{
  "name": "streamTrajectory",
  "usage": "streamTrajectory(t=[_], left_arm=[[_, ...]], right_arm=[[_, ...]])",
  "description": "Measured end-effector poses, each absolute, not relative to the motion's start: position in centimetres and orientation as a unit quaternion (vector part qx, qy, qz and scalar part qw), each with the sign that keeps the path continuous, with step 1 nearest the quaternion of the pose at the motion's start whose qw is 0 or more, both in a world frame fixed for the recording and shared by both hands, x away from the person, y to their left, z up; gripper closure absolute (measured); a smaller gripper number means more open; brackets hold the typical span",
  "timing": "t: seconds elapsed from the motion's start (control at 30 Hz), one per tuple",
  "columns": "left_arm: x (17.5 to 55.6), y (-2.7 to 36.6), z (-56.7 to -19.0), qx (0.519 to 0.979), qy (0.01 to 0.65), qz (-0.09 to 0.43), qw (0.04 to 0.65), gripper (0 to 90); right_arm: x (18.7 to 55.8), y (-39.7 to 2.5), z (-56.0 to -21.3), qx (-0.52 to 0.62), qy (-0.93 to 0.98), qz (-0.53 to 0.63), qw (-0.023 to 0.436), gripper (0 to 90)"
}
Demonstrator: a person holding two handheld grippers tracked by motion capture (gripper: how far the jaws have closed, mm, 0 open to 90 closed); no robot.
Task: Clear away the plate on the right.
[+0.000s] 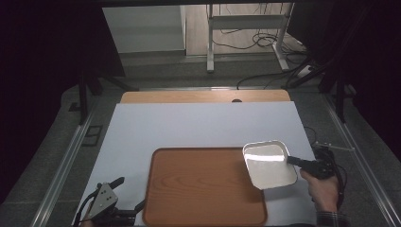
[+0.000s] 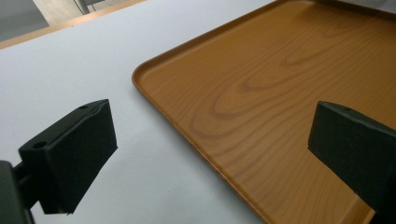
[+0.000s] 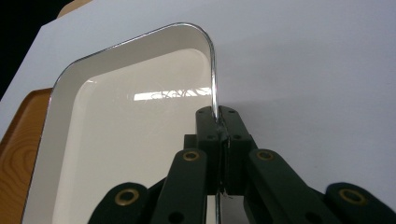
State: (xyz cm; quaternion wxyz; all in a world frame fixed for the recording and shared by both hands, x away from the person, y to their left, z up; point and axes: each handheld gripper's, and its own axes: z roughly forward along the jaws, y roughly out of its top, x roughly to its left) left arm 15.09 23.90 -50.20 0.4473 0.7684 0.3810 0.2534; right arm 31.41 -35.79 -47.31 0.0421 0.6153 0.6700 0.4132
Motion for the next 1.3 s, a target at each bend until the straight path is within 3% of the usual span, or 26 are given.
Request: streamTrajectory(t=[1.3], left_arm=[[15.1,23.9,-50.2,0.770,0.378,0.254,0.447,0.9]], right_arm=[[33.1,-24.1,-48.5,0.554,0.729,0.402,-0.016,88.4]])
